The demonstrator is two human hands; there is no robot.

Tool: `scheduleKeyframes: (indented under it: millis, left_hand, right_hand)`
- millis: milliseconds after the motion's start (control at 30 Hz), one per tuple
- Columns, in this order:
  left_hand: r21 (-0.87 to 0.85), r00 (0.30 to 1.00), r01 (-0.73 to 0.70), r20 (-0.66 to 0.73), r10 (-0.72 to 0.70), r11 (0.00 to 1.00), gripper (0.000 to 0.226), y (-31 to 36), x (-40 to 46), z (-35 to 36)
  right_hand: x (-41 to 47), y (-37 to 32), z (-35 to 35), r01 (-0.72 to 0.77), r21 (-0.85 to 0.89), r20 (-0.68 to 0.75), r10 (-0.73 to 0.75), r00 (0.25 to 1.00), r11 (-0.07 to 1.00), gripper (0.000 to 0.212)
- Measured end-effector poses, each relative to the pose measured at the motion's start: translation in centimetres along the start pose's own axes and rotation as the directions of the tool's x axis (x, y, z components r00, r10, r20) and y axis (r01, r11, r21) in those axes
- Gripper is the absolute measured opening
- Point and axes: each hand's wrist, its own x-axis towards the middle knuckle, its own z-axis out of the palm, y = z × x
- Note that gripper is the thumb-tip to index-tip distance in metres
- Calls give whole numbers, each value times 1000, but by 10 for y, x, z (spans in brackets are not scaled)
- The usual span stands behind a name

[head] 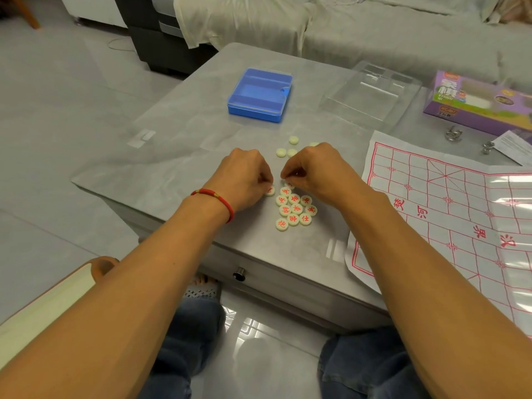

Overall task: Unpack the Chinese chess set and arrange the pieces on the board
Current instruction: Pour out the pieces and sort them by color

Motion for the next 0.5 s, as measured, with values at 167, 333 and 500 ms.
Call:
scheduleKeyframes:
  millis: [167, 333, 500]
  left_hand:
    - [-32, 1000, 1, -16, -2, 1000, 21, 2, -5, 1]
    - [-56, 1000, -16, -8, 16, 998, 20, 6, -12, 3]
    - [-50, 1000, -1, -1, 1, 999, 21, 7, -12, 4]
  right_hand:
    - [-8, -1, 2, 31, -74, 61, -26, 998, 997, 27]
    - [-24, -5, 7, 28, -104, 41, -24, 999, 994, 31]
    - [-33, -9, 10, 9, -59, 20, -8, 1000, 998, 31]
